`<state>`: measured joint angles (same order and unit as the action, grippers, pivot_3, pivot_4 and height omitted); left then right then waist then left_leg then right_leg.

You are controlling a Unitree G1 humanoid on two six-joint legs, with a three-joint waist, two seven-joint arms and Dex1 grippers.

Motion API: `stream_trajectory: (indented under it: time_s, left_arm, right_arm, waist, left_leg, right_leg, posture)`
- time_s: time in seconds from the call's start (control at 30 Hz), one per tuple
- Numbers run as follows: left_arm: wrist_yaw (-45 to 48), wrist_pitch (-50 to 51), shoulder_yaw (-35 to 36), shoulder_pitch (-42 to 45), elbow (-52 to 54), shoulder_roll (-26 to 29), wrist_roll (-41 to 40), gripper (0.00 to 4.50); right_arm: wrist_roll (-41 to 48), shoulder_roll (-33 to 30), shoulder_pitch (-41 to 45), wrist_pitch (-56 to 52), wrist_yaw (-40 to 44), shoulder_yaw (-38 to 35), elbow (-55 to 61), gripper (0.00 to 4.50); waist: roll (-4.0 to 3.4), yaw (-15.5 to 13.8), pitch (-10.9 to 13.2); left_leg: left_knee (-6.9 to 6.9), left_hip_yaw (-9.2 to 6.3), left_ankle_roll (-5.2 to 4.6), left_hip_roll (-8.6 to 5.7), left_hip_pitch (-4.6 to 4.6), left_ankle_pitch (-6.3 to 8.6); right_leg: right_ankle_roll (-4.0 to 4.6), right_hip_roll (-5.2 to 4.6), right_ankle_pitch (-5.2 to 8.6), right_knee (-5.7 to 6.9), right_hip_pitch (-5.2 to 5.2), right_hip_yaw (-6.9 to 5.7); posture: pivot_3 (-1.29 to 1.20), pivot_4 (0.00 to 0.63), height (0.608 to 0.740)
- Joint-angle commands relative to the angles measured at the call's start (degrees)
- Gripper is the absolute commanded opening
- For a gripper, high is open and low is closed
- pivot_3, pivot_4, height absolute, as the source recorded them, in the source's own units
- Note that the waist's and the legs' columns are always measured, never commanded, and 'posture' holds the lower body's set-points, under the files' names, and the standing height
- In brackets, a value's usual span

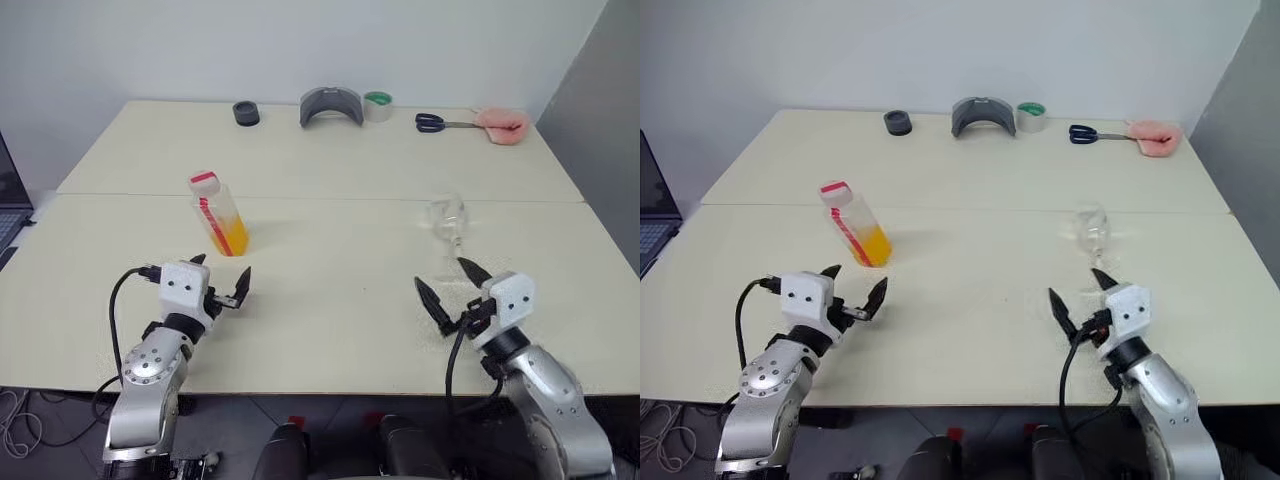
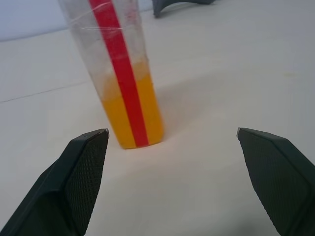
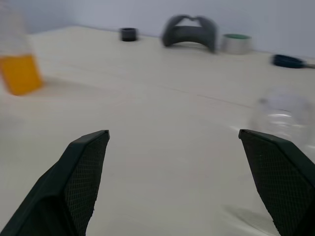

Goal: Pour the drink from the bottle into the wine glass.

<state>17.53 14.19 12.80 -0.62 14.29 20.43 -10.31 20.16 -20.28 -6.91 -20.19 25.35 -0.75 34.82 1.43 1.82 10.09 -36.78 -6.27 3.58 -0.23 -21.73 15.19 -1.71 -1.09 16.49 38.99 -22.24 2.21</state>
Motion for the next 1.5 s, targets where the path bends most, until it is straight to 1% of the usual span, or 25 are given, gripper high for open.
stream_trajectory:
  time_s: [0.03,0.17,0.3,0.37,0.47,0.6,0.83,0.97,1.27,1.5]
  left_arm:
    - [-1.0,0.9,1.9,2.5,1.4,0.4,-1.3,4.49]
    - [-0.8,1.5,1.8,4.8,0.3,0.7,-1.6,4.49]
    - [-1.0,2.2,2.1,7.2,-1.4,0.0,-2.7,4.49]
    - [-1.3,2.3,1.9,8.0,-2.1,-0.1,-2.6,4.49]
    - [-1.9,2.9,2.1,9.0,-2.6,-0.4,-3.0,4.49]
    - [-2.4,3.1,2.3,10.5,-3.9,-0.3,-3.3,4.49]
    - [-3.0,3.7,2.2,13.3,-6.2,0.1,-3.0,4.49]
    - [-5.1,4.5,3.0,15.3,-8.1,-0.3,-3.0,4.49]
    - [-4.0,3.5,0.0,22.4,-14.7,0.4,-1.4,4.49]
    - [-5.3,3.2,-0.3,27.0,-18.6,0.6,0.1,4.49]
  right_arm:
    - [6.4,-3.3,4.5,-5.1,4.0,-1.2,2.4,4.50]
    - [7.3,-5.8,9.6,-6.2,5.5,-0.9,1.2,4.50]
    - [7.9,-6.3,12.6,-6.9,6.3,-0.2,0.2,4.50]
    - [9.3,-7.0,13.7,-7.9,8.0,0.4,0.3,4.50]
    - [10.8,-8.6,14.7,-8.8,10.9,1.3,1.0,4.50]
    - [11.8,-9.8,15.9,-9.1,12.7,1.7,0.8,4.50]
    - [11.9,-10.8,16.7,-8.9,14.2,1.1,-0.2,4.50]
    - [12.8,-11.5,17.4,-9.5,14.8,0.7,-0.3,4.50]
    - [13.9,-11.4,21.8,-11.6,15.3,2.1,-0.7,4.50]
    - [13.7,-11.5,23.2,-12.5,15.3,2.3,-1.0,4.50]
  waist:
    - [0.00,0.0,0.0]
    - [0.01,0.0,0.0]
    - [0.01,-0.1,0.0]
    - [0.01,0.0,0.0]
    - [0.02,0.0,0.0]
    - [0.02,-0.1,0.0]
    - [0.02,-0.1,0.0]
    - [0.02,0.0,0.0]
    - [0.04,-0.1,0.0]
    - [0.04,0.0,0.0]
  left_leg:
    - [-0.04,0.02,0.00,-0.01,0.00,0.00]
    - [-0.05,0.02,0.00,-0.05,0.00,0.00]
    - [-0.04,0.02,0.00,-0.05,-0.01,0.00]
    - [-0.05,0.04,0.00,-0.06,-0.01,0.00]
    - [-0.05,0.02,0.00,-0.05,-0.01,0.00]
    - [-0.06,0.01,0.00,-0.05,-0.01,0.00]
    - [-0.07,0.02,0.00,-0.06,-0.02,0.00]
    - [-0.08,0.02,0.00,-0.05,-0.02,0.00]
    - [-0.10,0.00,0.00,-0.08,-0.04,0.00]
    - [-0.10,0.01,0.01,-0.07,-0.04,0.00]
  right_leg:
    - [0.00,0.00,0.00,0.00,0.00,-0.02]
    - [-0.01,-0.01,-0.01,0.00,0.01,-0.03]
    - [-0.01,-0.01,-0.01,0.00,0.01,-0.04]
    - [-0.02,-0.01,-0.01,0.00,0.01,-0.02]
    - [-0.02,-0.01,-0.01,0.00,0.00,-0.04]
    - [-0.02,-0.01,-0.02,0.00,0.00,-0.04]
    - [-0.02,-0.01,-0.02,0.00,0.00,-0.04]
    - [-0.03,-0.01,-0.02,0.01,0.00,-0.04]
    - [-0.04,-0.02,-0.03,0.01,-0.01,-0.07]
    - [-0.04,-0.03,-0.04,0.01,-0.01,-0.06]
  posture:
    - [0.00,0.150,0.740]
    - [0.00,0.150,0.740]
    - [0.00,0.150,0.740]
    - [0.00,0.150,0.740]
    - [0.00,0.150,0.740]
    - [0.00,0.150,0.740]
    - [0.00,0.150,0.740]
    - [0.00,0.150,0.740]
    - [0.00,0.150,0.740]
    - [0.00,0.150,0.740]
